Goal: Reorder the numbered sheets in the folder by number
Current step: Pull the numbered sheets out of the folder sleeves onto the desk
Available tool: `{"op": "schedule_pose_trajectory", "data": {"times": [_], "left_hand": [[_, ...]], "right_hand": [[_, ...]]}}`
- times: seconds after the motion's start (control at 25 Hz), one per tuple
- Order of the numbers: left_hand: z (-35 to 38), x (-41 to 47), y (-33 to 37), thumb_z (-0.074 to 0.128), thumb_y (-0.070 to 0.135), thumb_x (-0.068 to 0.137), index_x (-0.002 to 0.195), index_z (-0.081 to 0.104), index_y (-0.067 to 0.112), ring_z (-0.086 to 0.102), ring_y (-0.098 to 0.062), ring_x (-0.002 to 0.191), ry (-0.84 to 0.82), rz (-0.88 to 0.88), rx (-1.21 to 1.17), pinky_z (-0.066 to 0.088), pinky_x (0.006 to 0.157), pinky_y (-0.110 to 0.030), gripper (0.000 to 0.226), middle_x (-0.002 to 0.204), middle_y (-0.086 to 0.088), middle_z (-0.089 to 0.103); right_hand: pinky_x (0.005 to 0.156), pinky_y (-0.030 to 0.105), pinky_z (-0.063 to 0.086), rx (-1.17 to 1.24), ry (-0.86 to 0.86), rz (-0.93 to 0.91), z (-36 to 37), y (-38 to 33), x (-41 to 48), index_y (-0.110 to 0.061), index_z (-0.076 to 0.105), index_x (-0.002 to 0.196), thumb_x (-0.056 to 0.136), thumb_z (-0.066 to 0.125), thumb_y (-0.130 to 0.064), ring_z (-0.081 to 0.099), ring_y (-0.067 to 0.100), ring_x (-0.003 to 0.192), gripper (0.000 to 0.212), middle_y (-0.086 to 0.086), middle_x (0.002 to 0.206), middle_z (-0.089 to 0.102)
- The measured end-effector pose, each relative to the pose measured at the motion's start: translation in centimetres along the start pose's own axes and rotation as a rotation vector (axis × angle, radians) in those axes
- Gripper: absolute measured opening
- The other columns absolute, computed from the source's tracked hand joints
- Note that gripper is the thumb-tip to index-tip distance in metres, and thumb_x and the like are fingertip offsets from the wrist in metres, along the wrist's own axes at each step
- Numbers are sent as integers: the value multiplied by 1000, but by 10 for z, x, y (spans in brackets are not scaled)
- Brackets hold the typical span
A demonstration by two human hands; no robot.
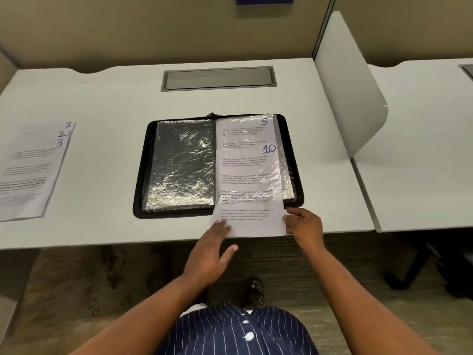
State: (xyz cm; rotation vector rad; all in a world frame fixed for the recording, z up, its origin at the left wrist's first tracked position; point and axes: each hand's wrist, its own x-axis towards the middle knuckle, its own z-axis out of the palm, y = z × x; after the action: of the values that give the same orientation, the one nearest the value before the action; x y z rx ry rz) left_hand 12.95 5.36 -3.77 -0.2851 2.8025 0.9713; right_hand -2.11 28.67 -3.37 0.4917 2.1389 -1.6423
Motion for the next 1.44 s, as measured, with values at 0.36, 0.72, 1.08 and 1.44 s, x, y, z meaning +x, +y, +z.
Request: {"op": "schedule_pose_trajectory", "data": {"times": [0.36,0.72,1.08,1.44], "left_hand": [[-3,-1,6,69,28,95,126,65,14,64,-17,107,328,-673,-829,53,94,-34,34,114,-1,68],[-1,-18,4,69,8,92,97,74,1,71,-20,72,253,-774,-1084,57,60,-26,10,91,-16,77],[-9,-1,2,74,10,89,96,74,0,70,-21,73,241,-732,-1125,57,67,-32,13,89,-14,77],[-16,-56,-15,69,8,92,98,74,-1,71,-25,80,104,-718,-1049,54,72,-35,12,93,-16,77]], "right_hand": [[75,37,64,41,-228,88,-35,23,-22,-6,71,109,90,72,0,76,30,92,20,13,103,77],[79,41,64,1,-317,84,-50,31,-32,-2,71,109,94,69,-6,76,30,93,16,12,100,78],[82,43,63,17,-278,110,-41,18,-26,3,73,99,87,78,-7,76,30,92,17,13,97,79],[75,42,60,-29,-393,220,-48,42,-67,6,71,98,87,74,-4,73,35,89,15,20,98,77]]}}
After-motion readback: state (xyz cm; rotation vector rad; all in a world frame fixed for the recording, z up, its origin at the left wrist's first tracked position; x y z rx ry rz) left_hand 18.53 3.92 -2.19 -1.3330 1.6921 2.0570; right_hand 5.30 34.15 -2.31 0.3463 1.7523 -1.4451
